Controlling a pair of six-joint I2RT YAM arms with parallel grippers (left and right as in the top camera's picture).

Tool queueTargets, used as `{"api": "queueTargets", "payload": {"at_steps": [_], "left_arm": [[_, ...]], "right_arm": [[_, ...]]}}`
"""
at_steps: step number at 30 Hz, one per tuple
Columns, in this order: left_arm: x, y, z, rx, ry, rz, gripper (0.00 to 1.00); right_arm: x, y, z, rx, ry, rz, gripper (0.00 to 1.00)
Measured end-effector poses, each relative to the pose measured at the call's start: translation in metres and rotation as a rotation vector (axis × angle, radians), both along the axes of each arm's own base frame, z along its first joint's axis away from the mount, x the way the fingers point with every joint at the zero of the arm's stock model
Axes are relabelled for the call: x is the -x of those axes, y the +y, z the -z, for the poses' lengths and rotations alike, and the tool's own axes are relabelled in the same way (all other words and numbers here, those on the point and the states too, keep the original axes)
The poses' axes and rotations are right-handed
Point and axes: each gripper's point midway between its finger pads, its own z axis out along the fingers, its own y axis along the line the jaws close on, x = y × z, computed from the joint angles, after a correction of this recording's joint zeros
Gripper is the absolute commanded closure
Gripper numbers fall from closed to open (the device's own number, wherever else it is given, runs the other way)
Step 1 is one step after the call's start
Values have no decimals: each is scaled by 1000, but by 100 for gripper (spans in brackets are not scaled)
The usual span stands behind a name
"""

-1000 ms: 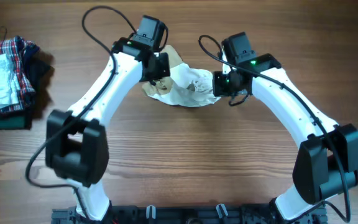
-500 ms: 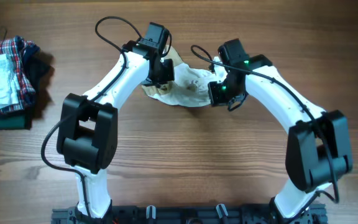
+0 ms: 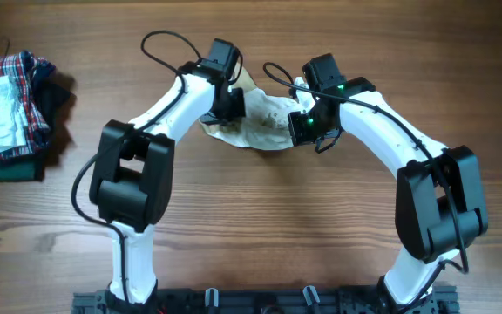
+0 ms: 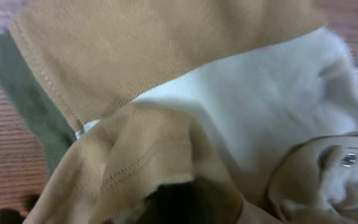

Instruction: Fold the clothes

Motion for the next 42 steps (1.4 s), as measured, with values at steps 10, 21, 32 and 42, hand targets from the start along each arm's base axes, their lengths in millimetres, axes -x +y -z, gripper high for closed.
{"api": "queueTargets", "payload": {"at_steps": [10,21,32,42], "left_arm": [[-11,6,-74,11,-165,9,17],[-9,16,-19,-86,-74,27,30],[-11,15,-19,-88,-83,44,51],[-9,16,-5,-98,-56,46,72]], "right_arm": [[-9,-15,-44,-73,-14,284,54],[-7,-32,-15,7,70,443,57],[-8,-32,-1,21,91,452,50],[-17,-35,-1,33,51,472,80]]}}
